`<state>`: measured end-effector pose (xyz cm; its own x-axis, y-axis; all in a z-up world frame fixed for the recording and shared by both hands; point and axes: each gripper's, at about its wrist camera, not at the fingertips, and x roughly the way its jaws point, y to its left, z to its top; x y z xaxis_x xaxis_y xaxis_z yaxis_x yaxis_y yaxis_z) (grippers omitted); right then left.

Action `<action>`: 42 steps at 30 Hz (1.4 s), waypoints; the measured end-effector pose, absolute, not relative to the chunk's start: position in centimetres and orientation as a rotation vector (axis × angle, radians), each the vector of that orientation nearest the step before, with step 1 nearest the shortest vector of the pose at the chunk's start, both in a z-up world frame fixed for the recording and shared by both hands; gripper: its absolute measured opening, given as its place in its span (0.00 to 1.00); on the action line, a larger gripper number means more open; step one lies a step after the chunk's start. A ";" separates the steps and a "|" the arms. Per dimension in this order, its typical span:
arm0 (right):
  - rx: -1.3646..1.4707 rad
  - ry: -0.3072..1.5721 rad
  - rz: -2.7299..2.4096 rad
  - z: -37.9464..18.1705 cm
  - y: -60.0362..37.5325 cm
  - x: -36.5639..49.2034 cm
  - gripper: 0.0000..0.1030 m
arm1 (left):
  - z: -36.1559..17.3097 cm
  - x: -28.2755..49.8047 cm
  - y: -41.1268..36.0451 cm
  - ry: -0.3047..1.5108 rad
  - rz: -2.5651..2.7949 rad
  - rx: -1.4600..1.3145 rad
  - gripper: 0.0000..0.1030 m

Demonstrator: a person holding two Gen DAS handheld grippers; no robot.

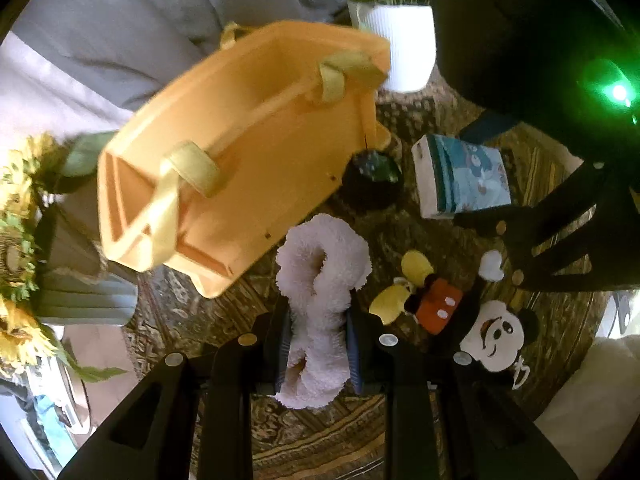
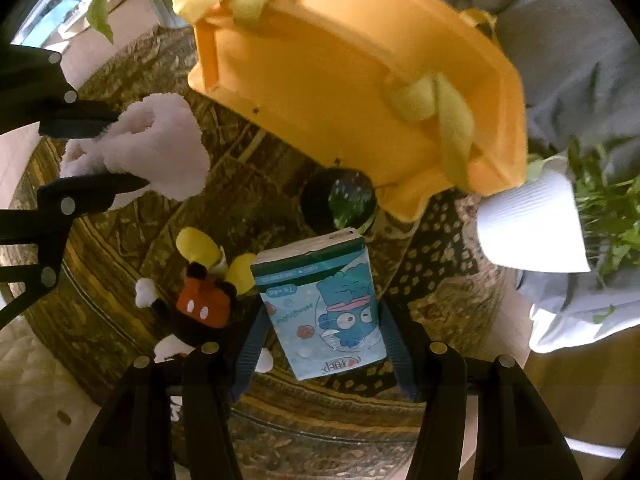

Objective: Organize soft objects
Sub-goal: 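Close the left tool on the pink fuzzy ring while the right tool grasps the cartoon tissue box, then carry the ring and box over the orange crate and open both tools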

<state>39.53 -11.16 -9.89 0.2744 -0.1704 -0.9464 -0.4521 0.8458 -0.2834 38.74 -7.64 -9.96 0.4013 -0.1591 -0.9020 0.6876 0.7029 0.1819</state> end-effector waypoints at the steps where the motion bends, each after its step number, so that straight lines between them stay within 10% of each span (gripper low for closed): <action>1: -0.572 1.285 0.203 -9.7 -11.3 39.5 0.55 | -9.6 38.7 -7.6 1.010 -0.572 0.593 0.24; 42: -0.157 0.710 0.137 2.7 -14.4 43.8 0.55 | 2.2 45.5 -4.4 0.722 -0.402 0.127 0.24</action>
<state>43.77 -14.39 2.72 0.7503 0.0719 -0.6571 -0.1786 0.9792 -0.0968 45.47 -4.39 2.17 0.6777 -0.3136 -0.6651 0.4002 0.9161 -0.0241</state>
